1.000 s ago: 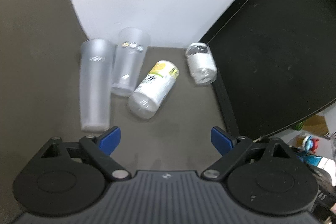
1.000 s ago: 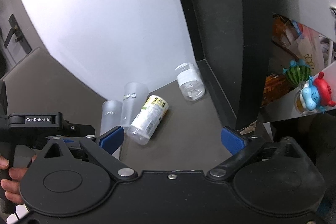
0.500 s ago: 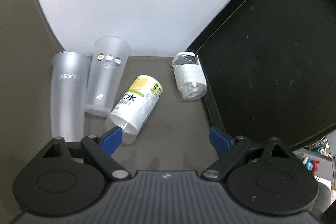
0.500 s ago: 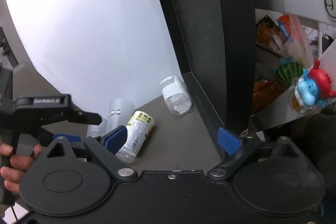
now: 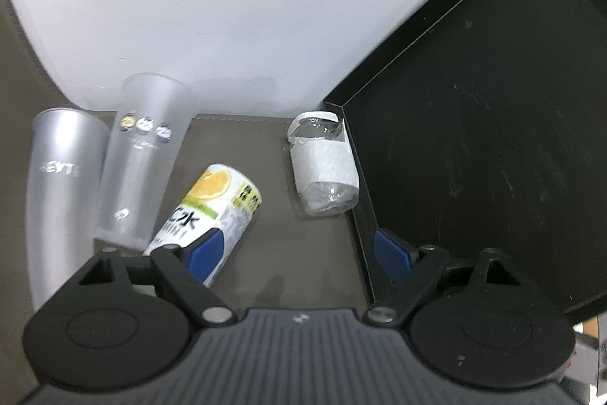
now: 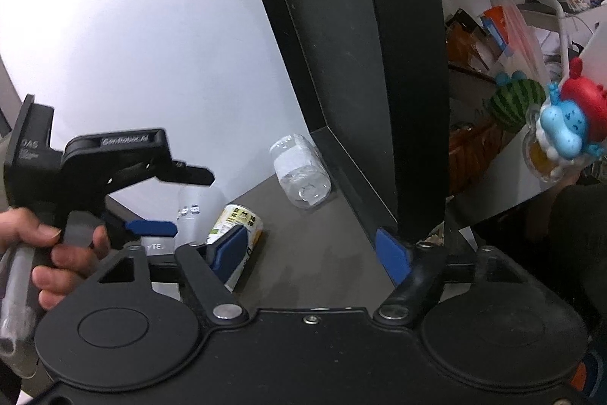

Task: Flip cup upright
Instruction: 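Move the left tool to the white-wrapped clear cup and close on it, then lift the wrapped cup with the left tool toward the right tool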

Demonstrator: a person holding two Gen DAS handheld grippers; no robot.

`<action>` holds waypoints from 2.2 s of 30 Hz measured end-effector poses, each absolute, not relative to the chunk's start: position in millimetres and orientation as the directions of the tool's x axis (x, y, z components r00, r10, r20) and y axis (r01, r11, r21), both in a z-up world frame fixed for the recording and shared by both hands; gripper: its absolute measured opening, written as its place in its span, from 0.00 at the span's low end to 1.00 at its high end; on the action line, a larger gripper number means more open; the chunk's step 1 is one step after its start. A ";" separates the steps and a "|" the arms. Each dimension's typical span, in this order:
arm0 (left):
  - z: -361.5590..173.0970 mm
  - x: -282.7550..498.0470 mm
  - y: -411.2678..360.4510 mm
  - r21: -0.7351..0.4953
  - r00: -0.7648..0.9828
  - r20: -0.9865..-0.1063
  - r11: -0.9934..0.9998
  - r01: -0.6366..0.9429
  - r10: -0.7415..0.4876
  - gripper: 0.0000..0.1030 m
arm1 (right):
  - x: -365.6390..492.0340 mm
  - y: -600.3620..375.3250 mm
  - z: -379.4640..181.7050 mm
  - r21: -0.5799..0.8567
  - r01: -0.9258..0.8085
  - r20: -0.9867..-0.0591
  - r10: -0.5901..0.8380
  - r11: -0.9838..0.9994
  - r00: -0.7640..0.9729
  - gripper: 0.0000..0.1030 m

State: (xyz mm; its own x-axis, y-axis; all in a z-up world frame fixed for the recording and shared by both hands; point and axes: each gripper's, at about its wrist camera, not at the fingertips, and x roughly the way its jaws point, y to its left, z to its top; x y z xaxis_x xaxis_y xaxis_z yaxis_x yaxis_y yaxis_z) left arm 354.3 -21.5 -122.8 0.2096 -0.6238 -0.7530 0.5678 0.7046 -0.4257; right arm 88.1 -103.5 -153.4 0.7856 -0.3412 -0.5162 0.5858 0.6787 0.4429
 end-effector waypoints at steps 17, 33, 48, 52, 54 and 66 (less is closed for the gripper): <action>-162.6 387.3 -103.6 -0.419 0.160 -0.776 0.689 0.592 -0.610 0.78 | 109.8 -119.0 -177.5 0.470 0.628 -0.597 -0.302 0.620 0.744 0.56; -195.8 395.7 -155.4 -0.373 0.131 -0.812 0.678 0.634 -0.569 0.78 | 121.3 -134.1 -193.0 0.506 0.643 -0.629 -0.264 0.576 0.731 0.56; -194.3 386.1 -158.1 -0.339 0.166 -0.826 0.710 0.618 -0.539 0.62 | 117.1 -138.7 -193.8 0.532 0.634 -0.635 -0.231 0.561 0.737 0.56; -190.9 384.1 -145.8 -0.340 0.159 -0.832 0.716 0.610 -0.531 0.62 | 118.4 -140.9 -196.9 0.537 0.632 -0.641 -0.218 0.559 0.736 0.56; -187.9 381.9 -136.8 -0.344 0.156 -0.833 0.719 0.604 -0.531 0.62 | 118.8 -141.8 -198.5 0.540 0.630 -0.643 -0.210 0.558 0.737 0.56; -164.0 364.3 -93.3 -0.362 0.160 -0.811 0.698 0.618 -0.562 0.62 | 122.3 -144.7 -205.0 0.588 0.592 -0.627 -0.153 0.551 0.764 0.60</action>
